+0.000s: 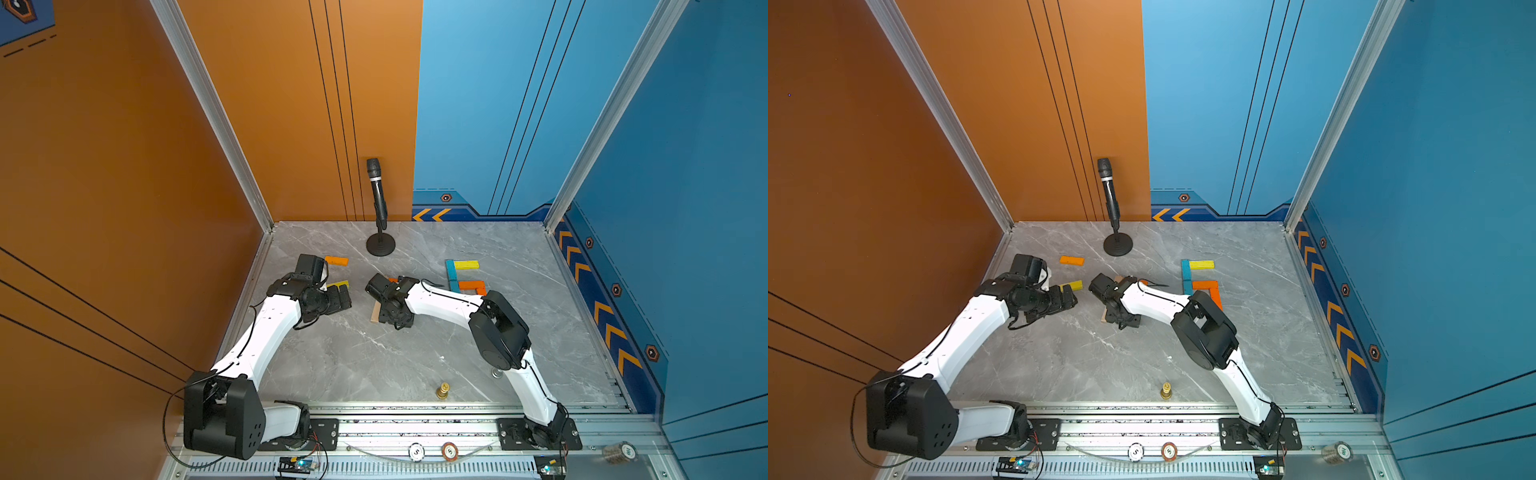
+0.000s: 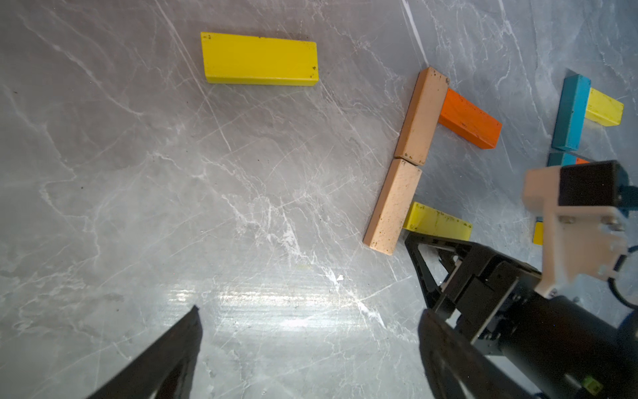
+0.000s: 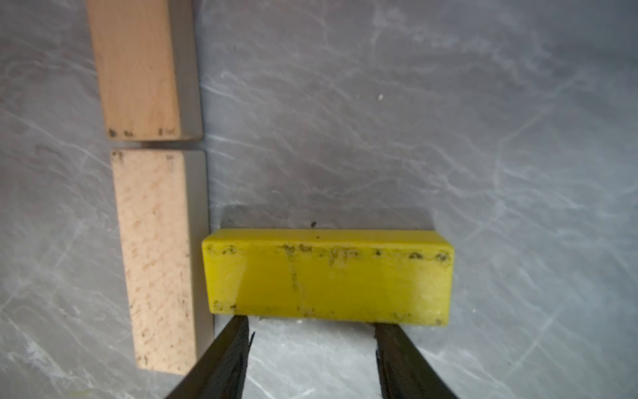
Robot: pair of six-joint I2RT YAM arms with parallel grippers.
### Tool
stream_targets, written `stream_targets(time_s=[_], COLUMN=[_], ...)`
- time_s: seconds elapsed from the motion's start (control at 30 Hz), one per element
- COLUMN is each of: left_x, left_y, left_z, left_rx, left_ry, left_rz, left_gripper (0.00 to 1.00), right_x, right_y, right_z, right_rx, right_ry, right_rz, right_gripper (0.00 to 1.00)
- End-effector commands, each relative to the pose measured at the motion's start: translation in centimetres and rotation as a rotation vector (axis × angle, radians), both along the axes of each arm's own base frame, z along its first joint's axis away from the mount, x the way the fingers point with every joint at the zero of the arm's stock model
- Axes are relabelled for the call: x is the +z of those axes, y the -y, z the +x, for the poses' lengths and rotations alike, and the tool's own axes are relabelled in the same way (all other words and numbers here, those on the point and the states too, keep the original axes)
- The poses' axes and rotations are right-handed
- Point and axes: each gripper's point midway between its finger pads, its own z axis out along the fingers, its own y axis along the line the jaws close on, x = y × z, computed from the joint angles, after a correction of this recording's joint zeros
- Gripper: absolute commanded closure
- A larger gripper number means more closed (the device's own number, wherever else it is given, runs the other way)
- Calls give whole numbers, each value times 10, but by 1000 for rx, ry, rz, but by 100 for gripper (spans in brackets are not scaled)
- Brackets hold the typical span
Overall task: Assemble the number 6 with building blocks
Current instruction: Assemble the building block at the center of the board.
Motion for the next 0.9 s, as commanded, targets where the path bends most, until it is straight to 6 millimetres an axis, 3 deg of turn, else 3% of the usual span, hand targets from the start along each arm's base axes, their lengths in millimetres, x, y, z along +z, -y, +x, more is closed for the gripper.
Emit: stream_targets(time_s=[0.0,0.87], left_x=[-5,-4], left_y=[0,2], left_z=[-2,-3], left_rx=[2,-3], left_ry=[-18,-10], left_rz=[-19,-33], left_gripper=[2,2], right_x=[-22,-28], right_y=[6,15], right_z=[-1,11], right_rx=[14,-33], right_ry=[-47,-37], right_rz=[-43,-60], right_gripper=[42,41])
